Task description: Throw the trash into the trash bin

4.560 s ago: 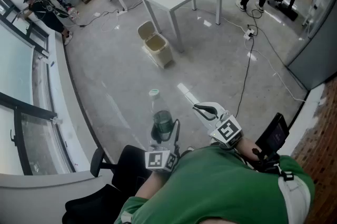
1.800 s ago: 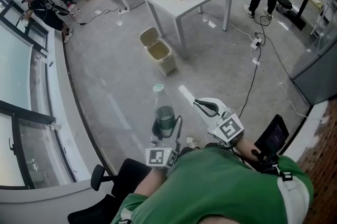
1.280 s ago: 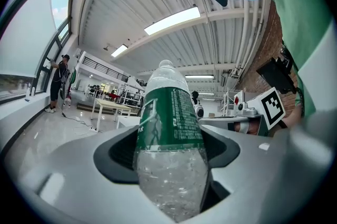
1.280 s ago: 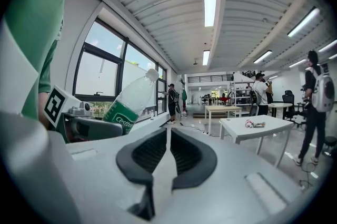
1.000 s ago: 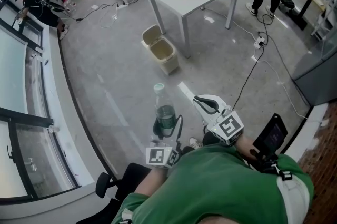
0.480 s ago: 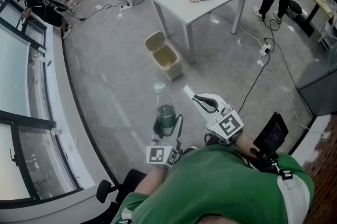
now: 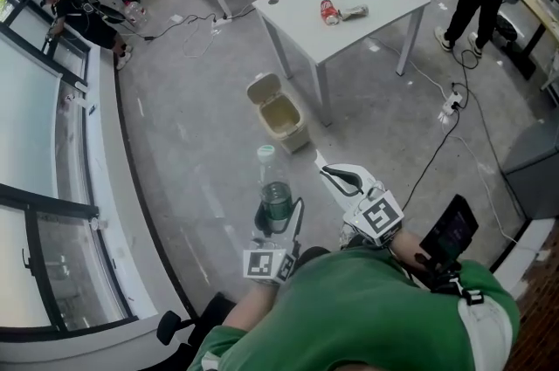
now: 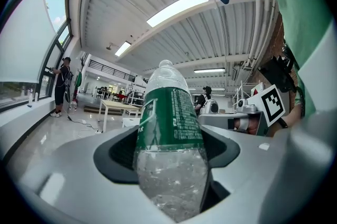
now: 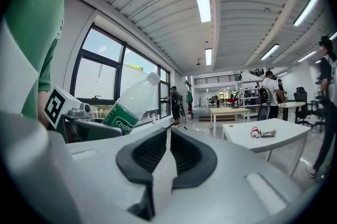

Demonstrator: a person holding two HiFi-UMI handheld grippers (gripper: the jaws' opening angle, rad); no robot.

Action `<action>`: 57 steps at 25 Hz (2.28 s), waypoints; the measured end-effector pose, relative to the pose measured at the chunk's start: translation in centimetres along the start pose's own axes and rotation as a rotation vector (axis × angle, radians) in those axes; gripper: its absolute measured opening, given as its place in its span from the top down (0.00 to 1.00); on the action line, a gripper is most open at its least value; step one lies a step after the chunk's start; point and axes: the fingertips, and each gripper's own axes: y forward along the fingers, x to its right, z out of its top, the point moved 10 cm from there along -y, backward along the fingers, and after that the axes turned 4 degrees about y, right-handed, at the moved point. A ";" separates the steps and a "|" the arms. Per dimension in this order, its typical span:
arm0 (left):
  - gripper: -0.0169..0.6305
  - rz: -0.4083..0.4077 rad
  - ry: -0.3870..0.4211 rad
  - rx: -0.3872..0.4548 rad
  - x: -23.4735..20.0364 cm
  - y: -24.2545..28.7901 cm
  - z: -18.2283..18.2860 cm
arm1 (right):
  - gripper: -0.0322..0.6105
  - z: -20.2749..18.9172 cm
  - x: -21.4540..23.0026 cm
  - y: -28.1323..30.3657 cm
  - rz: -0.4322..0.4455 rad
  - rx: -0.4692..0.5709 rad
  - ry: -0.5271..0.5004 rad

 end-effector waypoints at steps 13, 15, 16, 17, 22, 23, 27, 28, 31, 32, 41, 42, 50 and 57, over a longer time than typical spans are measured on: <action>0.45 0.048 0.006 -0.017 -0.5 4.5 0.7 | 0.91 0.7 5.5 2.5 0.002 -0.009 0.008; 0.45 0.047 0.001 -0.022 -1.2 5.3 0.6 | 0.91 0.8 5.9 3.3 -0.001 -0.011 0.004; 0.45 0.045 -0.001 -0.023 -1.6 5.8 0.4 | 0.91 0.9 6.2 3.8 -0.007 -0.020 0.003; 0.45 0.042 -0.003 -0.023 -2.0 6.4 0.3 | 0.91 1.0 6.6 4.3 -0.011 -0.027 0.005; 0.45 0.008 -0.011 -0.020 -4.6 10.5 0.4 | 0.91 1.0 8.9 7.5 -0.010 -0.034 0.003; 0.45 0.002 -0.011 -0.018 -5.2 11.4 0.5 | 0.91 1.2 9.4 8.2 -0.016 -0.036 -0.001; 0.45 -0.011 -0.010 -0.006 -8.1 14.5 0.9 | 0.91 2.3 11.3 11.3 -0.059 -0.044 -0.021; 0.45 -0.011 -0.010 -0.005 -8.9 15.2 1.0 | 0.91 2.6 11.7 12.2 -0.065 -0.044 -0.025; 0.45 -0.017 -0.011 0.001 -11.2 16.8 1.3 | 0.91 2.8 12.4 14.7 -0.065 -0.044 -0.027; 0.45 -0.023 -0.008 0.003 -12.0 17.2 1.4 | 0.91 2.9 12.6 15.5 -0.069 -0.046 -0.029; 0.45 -0.043 -0.010 -0.005 -17.1 19.5 1.2 | 0.91 3.4 13.1 20.7 -0.092 -0.049 -0.030; 0.45 -0.039 -0.014 -0.010 -17.5 19.7 1.1 | 0.91 3.4 13.2 21.2 -0.090 -0.054 -0.029; 0.45 -0.007 -0.036 -0.053 -19.6 21.6 -0.2 | 0.91 2.6 15.5 24.2 -0.081 -0.078 -0.012; 0.45 0.052 -0.039 -0.099 -20.5 25.2 -1.5 | 0.91 2.3 19.7 27.2 -0.028 -0.094 -0.005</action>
